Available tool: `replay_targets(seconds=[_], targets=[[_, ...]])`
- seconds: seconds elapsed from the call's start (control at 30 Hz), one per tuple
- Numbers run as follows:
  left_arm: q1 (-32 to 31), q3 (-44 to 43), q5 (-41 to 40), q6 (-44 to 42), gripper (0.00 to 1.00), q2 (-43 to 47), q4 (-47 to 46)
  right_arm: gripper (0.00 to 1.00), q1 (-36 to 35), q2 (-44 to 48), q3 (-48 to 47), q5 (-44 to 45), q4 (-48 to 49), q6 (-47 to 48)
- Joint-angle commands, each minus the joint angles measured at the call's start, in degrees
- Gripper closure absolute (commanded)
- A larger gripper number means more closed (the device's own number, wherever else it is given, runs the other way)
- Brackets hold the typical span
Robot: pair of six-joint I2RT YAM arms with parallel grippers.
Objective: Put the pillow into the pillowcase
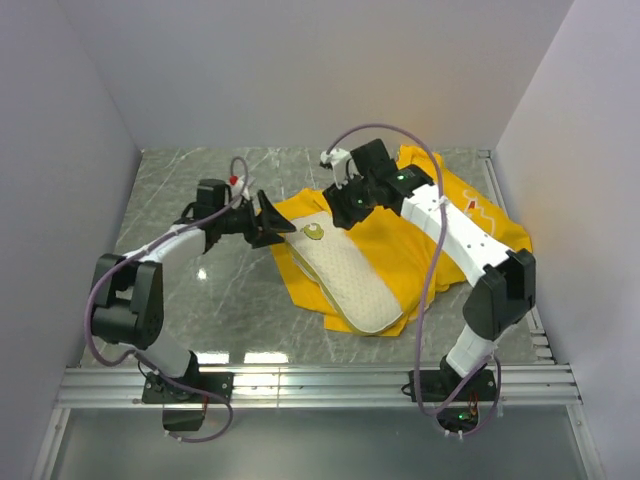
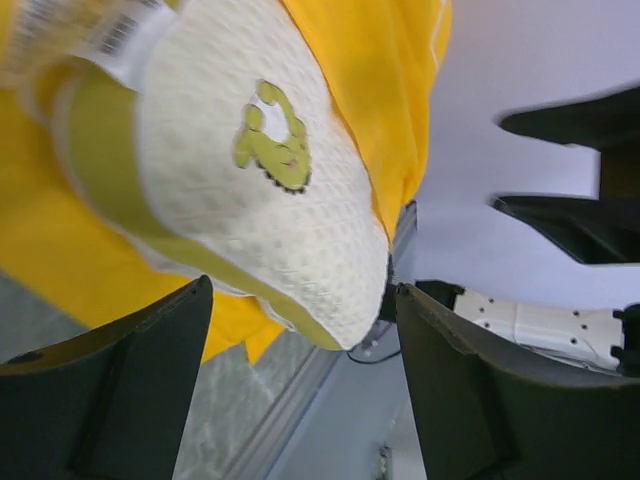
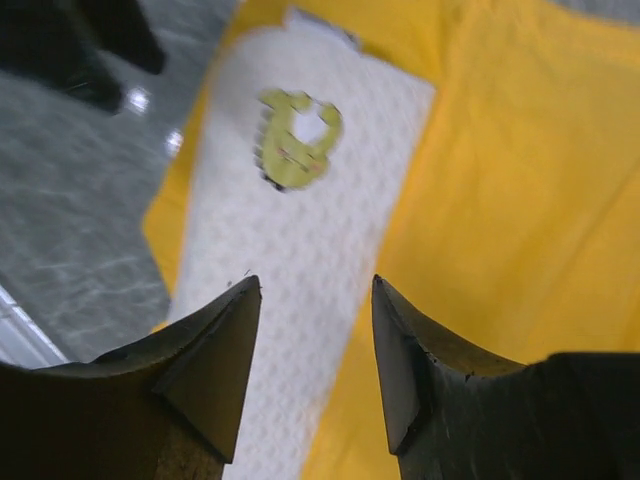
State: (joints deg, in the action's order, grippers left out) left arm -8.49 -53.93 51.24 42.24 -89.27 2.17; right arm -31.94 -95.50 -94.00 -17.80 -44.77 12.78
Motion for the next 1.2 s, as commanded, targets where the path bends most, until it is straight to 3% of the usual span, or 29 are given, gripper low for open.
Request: replay_targets(seconds=[0.0,0.2,0.37,0.57,0.6,0.63,0.67,0.83,0.97,1.17], targets=[[-5.81,1.11,-1.85,11.80,0.21,-3.87,-13.75,0.43,0.30,-4.07,4.25,11.56,-3.30,-0.82],[-12.50,2.07,-2.64,17.26,0.22,-6.96,-21.24,0.36,0.22,-1.97,13.65,14.01,-2.25,-1.61],[-16.20,6.11,-3.52,21.37,0.26,-8.63,-24.48,0.39,0.30,-0.12,19.02,19.38,-0.84,-3.19],[-17.17,5.86,-1.95,21.14,0.34,-11.71,-24.94,0.67,0.39,-0.82,16.13,18.07,-1.63,-3.02],[-16.74,5.77,-1.76,20.00,0.33,-9.97,-23.81,0.86,0.39,-1.00,15.52,17.98,-1.81,-2.32],[-16.56,6.12,-1.59,18.77,0.31,-8.91,-21.71,0.96,0.48,-1.35,14.38,17.98,-1.90,-2.23],[-16.21,6.29,-1.06,16.32,0.30,-7.51,-20.29,1.00,0.48,-1.70,13.76,15.72,-2.07,-2.32],[-8.22,4.99,-0.62,8.75,0.24,0.50,-10.90,1.00,0.57,-7.57,4.39,8.06,-2.77,-4.42],[-5.57,2.60,0.61,-2.83,0.19,3.22,3.86,1.00,0.74,-12.42,-5.57,3.84,-4.36,-7.67],[-8.03,6.21,-3.42,1.09,0.17,2.10,-5.68,1.00,0.39,-12.77,-4.27,1.80,-3.48,-8.64]])
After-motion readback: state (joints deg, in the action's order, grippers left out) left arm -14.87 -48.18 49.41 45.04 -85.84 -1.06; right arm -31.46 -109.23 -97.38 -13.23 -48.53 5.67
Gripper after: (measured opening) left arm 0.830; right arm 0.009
